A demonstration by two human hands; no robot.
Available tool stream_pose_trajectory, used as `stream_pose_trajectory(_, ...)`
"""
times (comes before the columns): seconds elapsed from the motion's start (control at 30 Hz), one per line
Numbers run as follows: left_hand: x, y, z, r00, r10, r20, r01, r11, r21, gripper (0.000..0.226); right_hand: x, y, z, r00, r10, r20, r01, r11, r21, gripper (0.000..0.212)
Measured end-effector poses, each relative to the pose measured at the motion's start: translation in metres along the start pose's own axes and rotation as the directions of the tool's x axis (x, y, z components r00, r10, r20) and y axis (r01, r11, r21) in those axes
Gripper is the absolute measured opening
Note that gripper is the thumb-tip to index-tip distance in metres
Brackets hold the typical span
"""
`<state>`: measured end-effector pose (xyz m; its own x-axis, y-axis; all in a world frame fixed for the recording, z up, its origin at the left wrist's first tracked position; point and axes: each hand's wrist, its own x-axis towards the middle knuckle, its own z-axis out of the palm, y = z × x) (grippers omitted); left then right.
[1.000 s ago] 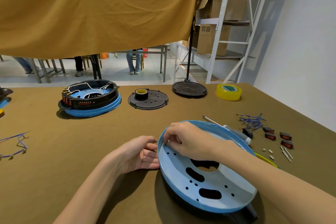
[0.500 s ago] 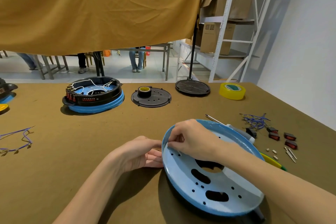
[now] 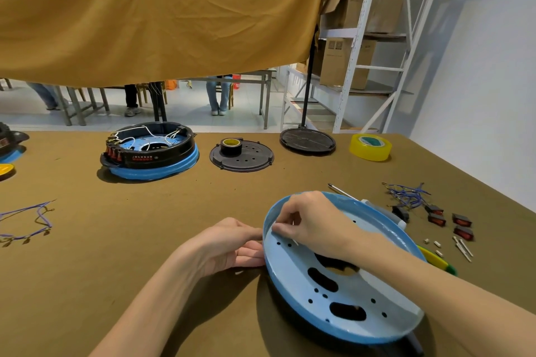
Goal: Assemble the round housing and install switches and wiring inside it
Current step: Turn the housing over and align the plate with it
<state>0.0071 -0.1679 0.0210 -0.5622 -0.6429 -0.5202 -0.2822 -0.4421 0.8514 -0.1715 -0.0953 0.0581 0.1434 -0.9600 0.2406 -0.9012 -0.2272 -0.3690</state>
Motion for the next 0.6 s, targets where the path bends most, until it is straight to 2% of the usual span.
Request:
stream_pose_trajectory(0.07, 0.0, 0.0, 0.001, 1.0, 0.01, -0.001, -0.01, 1.0, 0.011, 0.035, -0.003, -0.004, 0.003, 0.998, -0.048, 0.045, 0.051, 0.996, -0.078, 0.023)
stream_pose_trajectory(0.13, 0.001, -0.002, 0.0, 1.0, 0.015, -0.002, -0.015, 1.0, 0.021, 0.032, -0.011, -0.01, 0.006, 0.992, -0.079, 0.102, 0.097, 0.979, -0.182, 0.04)
stream_pose_trajectory(0.3, 0.001, -0.004, 0.001, 0.999, 0.033, -0.004, -0.033, 0.999, 0.039, 0.026, -0.023, -0.016, -0.01, 0.975, -0.006, 0.224, 0.043, 0.986, -0.161, 0.074)
stream_pose_trajectory(0.37, 0.002, -0.004, 0.001, 0.999, 0.046, -0.015, -0.045, 0.998, 0.053, 0.028, -0.029, -0.021, -0.01, 0.967, -0.018, 0.255, 0.084, 0.965, -0.25, 0.086)
stream_pose_trajectory(0.47, 0.003, -0.004, 0.003, 0.998, 0.04, -0.048, -0.038, 0.998, 0.04, 0.037, -0.036, -0.027, -0.008, 0.961, -0.034, 0.273, 0.134, 0.924, -0.357, 0.084)
stream_pose_trajectory(0.6, 0.003, -0.002, 0.005, 0.995, 0.007, -0.099, -0.008, 1.0, -0.012, 0.043, -0.039, -0.028, -0.014, 0.966, -0.043, 0.256, 0.13, 0.934, -0.333, 0.056)
